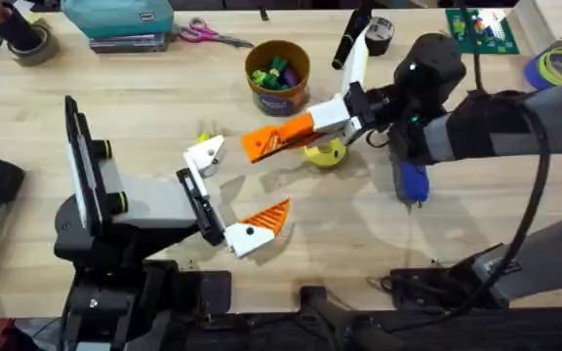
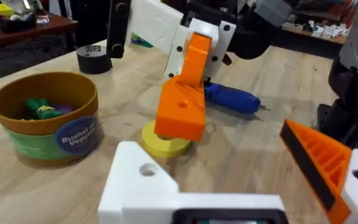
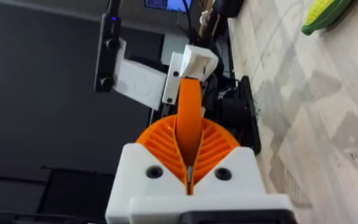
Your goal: Pick up the gripper from the table and insert it into the empty holder that is missing its gripper. Then pick up a screw, insert it into the mounting hole, and use the screwdriver to tighten it. Finally, clean up the table by picking up the vegetable and placing it into the bucket.
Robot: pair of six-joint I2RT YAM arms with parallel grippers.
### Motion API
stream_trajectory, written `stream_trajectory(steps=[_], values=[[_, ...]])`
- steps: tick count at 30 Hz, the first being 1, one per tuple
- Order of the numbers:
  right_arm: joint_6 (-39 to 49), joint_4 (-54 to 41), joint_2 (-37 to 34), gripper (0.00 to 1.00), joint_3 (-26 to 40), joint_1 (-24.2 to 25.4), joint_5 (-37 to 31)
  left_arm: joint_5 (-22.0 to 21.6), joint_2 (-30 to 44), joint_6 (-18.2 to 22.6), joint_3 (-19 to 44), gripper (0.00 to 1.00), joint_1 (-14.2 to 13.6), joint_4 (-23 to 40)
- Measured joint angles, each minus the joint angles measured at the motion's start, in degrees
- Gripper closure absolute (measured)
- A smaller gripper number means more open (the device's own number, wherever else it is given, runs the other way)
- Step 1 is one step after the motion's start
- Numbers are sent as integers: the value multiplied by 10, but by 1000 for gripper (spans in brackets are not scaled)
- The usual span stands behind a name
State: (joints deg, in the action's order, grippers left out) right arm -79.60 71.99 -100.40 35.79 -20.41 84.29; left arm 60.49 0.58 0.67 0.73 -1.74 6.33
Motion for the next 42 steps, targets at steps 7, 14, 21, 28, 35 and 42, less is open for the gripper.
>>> stream_trajectory(steps=[7, 14, 21, 28, 35, 42], values=[[-1, 0, -14, 992, 0, -28, -15, 0, 0, 0, 0, 15, 0, 0], [-1, 0, -16, 992, -25, -32, -41, 0, 0, 0, 0, 15, 0, 0], [-5, 32, -19, 992, -41, -39, -55, 0, 0, 0, 0, 15, 0, 0], [-25, 48, -19, 992, -41, -48, -64, 0, 0, 0, 0, 15, 0, 0], [-51, 72, -19, 992, -41, -48, -69, 0, 0, 0, 0, 15, 0, 0], [-64, 72, -19, 992, -41, -48, -75, 0, 0, 0, 0, 15, 0, 0]])
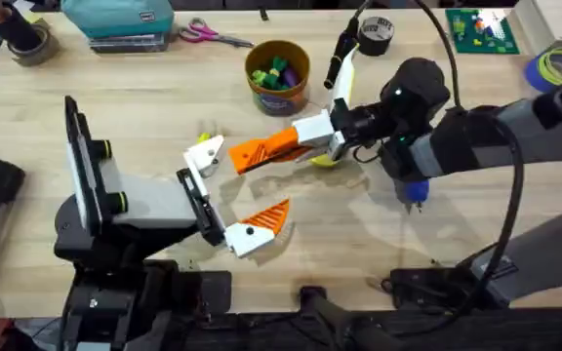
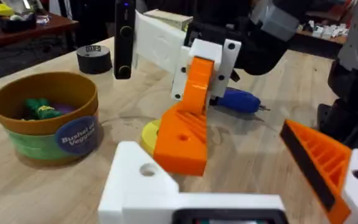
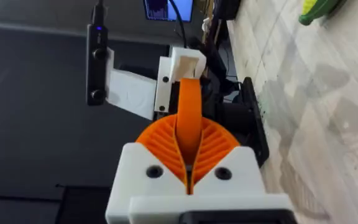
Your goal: Pick up the gripper from the table and insert it into the empty holder that is missing its gripper. Then pick up a screw, insert it into the mounting hole, and use the screwdriver to tighten it. Finally, clean up the table by picking up the vegetable and placing it into the bucket.
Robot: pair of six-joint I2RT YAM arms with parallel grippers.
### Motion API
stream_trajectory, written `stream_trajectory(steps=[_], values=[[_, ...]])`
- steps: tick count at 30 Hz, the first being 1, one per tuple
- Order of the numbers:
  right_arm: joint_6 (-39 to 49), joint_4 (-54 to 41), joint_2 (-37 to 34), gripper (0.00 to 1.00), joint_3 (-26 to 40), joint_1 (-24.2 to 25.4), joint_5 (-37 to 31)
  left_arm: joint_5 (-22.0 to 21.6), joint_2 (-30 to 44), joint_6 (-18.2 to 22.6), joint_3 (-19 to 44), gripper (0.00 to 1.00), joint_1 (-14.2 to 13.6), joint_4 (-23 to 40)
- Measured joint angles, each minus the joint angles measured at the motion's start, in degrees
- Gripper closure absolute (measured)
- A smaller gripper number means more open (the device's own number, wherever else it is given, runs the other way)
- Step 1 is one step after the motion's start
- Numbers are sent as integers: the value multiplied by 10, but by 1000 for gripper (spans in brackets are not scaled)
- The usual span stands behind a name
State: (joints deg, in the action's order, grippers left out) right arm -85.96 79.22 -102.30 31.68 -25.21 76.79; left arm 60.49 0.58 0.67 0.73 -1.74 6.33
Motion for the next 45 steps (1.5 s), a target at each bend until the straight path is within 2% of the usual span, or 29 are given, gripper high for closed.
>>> stream_trajectory(steps=[9, 45], values=[[-9, 29, 0, 992, 0, -1, -5, 0, 0, 0, 0, 15, 0, 0], [-15, 6, 0, 992, 0, -23, -33, 0, 0, 0, 0, 16, 0, 0]])
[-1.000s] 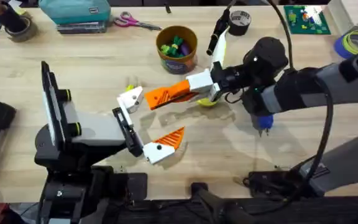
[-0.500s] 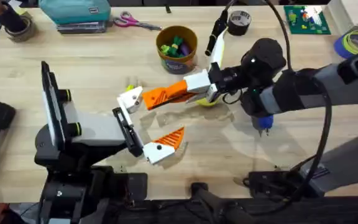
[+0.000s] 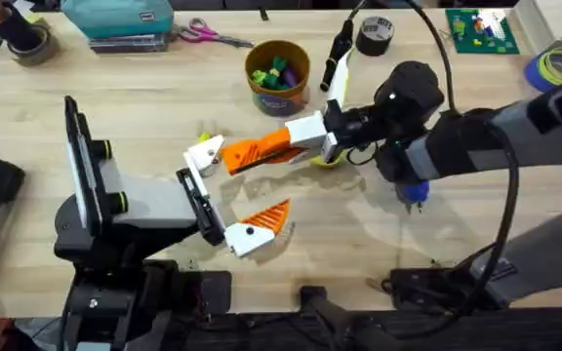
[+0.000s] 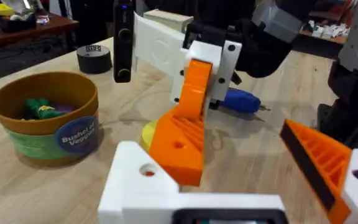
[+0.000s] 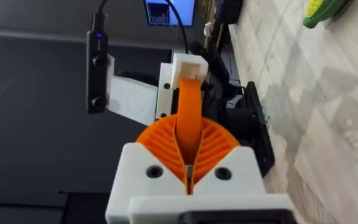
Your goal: Pick up the gripper from the table and insert it into the empty holder that is missing its gripper. Then pick up a screw, insert it into the mounting hole, and use the screwdriver to tighten it. Finally, clean up the table by picking up the vegetable and placing it into the bucket.
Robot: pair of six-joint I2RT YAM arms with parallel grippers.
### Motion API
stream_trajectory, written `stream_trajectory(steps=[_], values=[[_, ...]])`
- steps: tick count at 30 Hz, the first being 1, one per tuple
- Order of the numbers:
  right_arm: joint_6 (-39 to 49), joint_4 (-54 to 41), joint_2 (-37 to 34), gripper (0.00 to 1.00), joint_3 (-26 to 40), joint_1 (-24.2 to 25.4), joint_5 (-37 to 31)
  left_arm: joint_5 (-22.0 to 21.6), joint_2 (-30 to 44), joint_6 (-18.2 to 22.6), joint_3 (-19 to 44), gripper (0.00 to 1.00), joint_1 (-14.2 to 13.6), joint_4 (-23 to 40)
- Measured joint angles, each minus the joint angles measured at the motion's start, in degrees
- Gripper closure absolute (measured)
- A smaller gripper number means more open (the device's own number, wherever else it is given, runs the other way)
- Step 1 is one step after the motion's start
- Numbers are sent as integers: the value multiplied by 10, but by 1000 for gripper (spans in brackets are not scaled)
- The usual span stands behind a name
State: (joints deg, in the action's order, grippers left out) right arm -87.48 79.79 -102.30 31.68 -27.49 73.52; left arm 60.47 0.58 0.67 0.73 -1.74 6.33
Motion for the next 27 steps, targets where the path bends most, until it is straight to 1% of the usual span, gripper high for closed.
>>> stream_trajectory(steps=[18, 27], values=[[0, 5, 0, 992, 0, -3, -12, 0, 0, 0, 0, 15, 0, 0], [0, 4, 0, 992, 0, -20, -30, 0, 0, 0, 0, 15, 0, 0]])
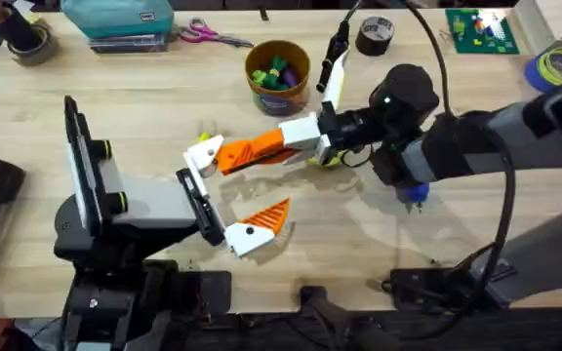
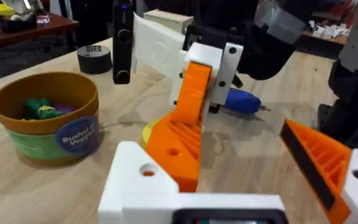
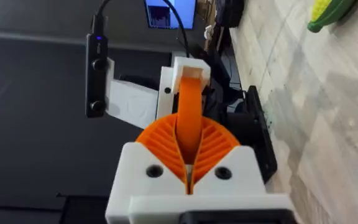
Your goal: Pick up the gripper from the table and insert it into the empty holder that is missing its gripper. Then pick up a screw, insert it into the mounting hole, and use the screwdriver to tighten it. Finally, clean up the table by picking up the vegetable and placing it into the bucket.
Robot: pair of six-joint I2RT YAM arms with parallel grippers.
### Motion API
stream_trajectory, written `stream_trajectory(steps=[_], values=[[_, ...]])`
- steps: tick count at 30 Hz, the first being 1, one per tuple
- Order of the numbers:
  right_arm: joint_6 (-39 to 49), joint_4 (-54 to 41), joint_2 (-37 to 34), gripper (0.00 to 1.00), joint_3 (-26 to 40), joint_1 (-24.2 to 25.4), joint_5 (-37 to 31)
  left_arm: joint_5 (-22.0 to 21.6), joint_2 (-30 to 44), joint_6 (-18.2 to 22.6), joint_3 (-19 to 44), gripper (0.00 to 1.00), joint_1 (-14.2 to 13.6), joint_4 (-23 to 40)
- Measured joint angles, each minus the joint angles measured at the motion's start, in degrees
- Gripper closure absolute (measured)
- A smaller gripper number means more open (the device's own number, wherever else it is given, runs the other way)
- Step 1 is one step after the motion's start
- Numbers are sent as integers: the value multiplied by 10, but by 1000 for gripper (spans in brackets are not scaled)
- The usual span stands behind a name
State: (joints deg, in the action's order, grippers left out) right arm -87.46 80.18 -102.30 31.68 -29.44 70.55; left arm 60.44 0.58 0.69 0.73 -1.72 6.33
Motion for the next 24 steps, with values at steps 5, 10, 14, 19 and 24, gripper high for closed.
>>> stream_trajectory(steps=[5, 10, 14, 19, 24], values=[[0, 0, 0, 992, 0, -4, -7, -1, 0, 0, 0, 15, 0, 0], [0, 0, 0, 992, 0, -7, -15, -2, 0, 0, 0, 15, 0, 0], [0, 0, 0, 992, 0, -8, -18, -3, 0, 0, 0, 16, 0, 0], [0, 7, -11, 992, 0, -11, -22, -5, 0, -1, 0, 15, 0, 0], [0, 12, -20, 992, 2, -20, -28, -1, 0, -7, 0, 15, 0, 1]])
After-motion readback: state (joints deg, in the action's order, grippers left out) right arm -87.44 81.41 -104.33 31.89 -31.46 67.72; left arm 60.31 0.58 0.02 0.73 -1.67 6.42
